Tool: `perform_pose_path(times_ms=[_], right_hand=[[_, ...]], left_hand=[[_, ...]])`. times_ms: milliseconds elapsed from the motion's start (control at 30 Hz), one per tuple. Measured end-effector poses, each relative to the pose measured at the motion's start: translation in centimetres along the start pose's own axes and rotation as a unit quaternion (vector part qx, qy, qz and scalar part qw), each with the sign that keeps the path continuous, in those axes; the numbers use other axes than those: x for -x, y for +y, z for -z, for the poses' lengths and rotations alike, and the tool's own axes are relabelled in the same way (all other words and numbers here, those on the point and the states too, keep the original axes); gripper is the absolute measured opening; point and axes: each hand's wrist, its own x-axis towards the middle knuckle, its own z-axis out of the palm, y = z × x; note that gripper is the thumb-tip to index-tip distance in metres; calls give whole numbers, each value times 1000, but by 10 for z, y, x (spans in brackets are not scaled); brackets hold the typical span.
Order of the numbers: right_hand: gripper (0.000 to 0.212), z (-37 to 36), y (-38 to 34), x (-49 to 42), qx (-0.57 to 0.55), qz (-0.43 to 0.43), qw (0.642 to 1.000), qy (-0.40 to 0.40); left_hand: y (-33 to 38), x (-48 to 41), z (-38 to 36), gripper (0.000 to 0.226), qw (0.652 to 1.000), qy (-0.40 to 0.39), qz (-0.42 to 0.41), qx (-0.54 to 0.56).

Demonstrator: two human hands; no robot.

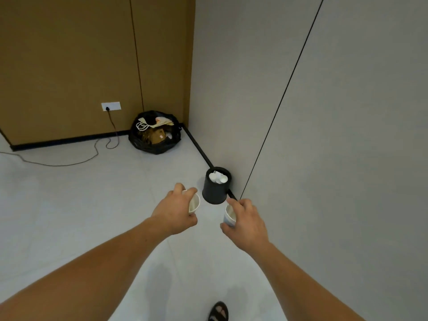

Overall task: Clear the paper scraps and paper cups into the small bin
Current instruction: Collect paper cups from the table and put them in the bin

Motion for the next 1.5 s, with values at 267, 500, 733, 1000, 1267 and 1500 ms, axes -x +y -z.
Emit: perform_pose_path(times_ms=[267,500,733,1000,1267,1500], right_hand=[[67,6,70,-150,-15,1,1000,-9],[66,-4,110,-273,-17,-15,1000,-21],[68,-31,134,-403,0,-42,999,-20],[70,-66,165,-523,-25,-79,996,-28],[73,-155,233,-629,-35,-79,993,-75],[74,-300,313,-686,-57,-81,990,-101]], left_hand=[[26,-163,-13,73,1000,-4,3,-1],[17,-288,-29,74,1000,-19,15,11],[-9,-444,-48,74,998,-39,-18,35],[-31,-589,-77,73,991,-119,-50,44],[-57,-689,-168,71,987,-147,8,58],[-94,-750,-314,66,984,-155,23,82]])
